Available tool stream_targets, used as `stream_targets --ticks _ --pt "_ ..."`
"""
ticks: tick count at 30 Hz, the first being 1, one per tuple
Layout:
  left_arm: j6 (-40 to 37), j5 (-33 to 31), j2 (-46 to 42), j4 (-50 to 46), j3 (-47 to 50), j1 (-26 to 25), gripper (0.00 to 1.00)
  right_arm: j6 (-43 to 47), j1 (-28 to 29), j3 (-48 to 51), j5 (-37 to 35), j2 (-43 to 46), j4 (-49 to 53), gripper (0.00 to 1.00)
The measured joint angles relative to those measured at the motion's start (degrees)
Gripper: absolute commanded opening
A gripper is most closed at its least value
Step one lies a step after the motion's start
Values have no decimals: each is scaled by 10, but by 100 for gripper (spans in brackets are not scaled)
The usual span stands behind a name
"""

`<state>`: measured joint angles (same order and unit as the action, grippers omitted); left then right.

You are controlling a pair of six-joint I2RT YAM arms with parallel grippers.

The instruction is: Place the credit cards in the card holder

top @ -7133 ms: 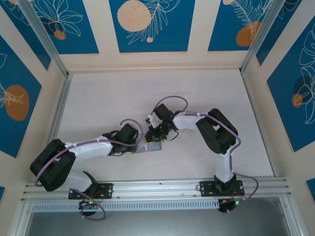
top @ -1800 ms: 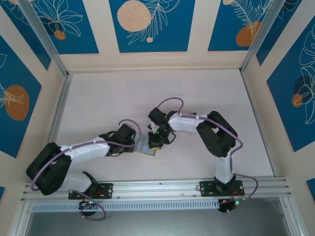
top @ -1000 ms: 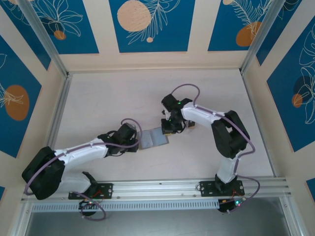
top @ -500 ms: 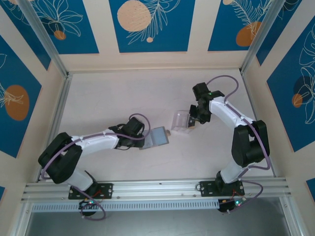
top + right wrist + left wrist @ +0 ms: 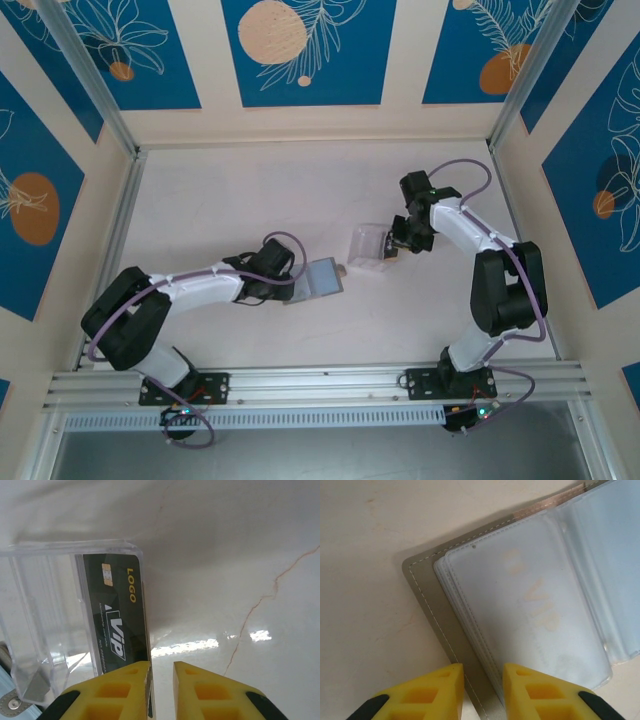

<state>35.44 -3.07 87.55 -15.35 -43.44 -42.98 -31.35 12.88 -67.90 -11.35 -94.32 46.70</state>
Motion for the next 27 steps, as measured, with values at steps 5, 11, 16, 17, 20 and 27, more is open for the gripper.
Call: stream_targets --ticks 5,11,16,17,20,27 --pt "0 1 0 6 3 0 26 8 -1 0 9 -4 -6 11" --pt "0 1 0 10 3 0 26 11 -2 0 28 -10 -19 1" --pt "0 1 -1 10 3 0 26 17 -2 0 44 -11 -28 0" --pt "0 1 -1 10 3 0 26 18 -2 0 47 -11 -29 0" --pt "0 1 -1 10 3 0 26 21 -2 0 57 -10 -33 0" --pt "0 1 -2 10 3 0 25 29 5 0 85 2 -36 0"
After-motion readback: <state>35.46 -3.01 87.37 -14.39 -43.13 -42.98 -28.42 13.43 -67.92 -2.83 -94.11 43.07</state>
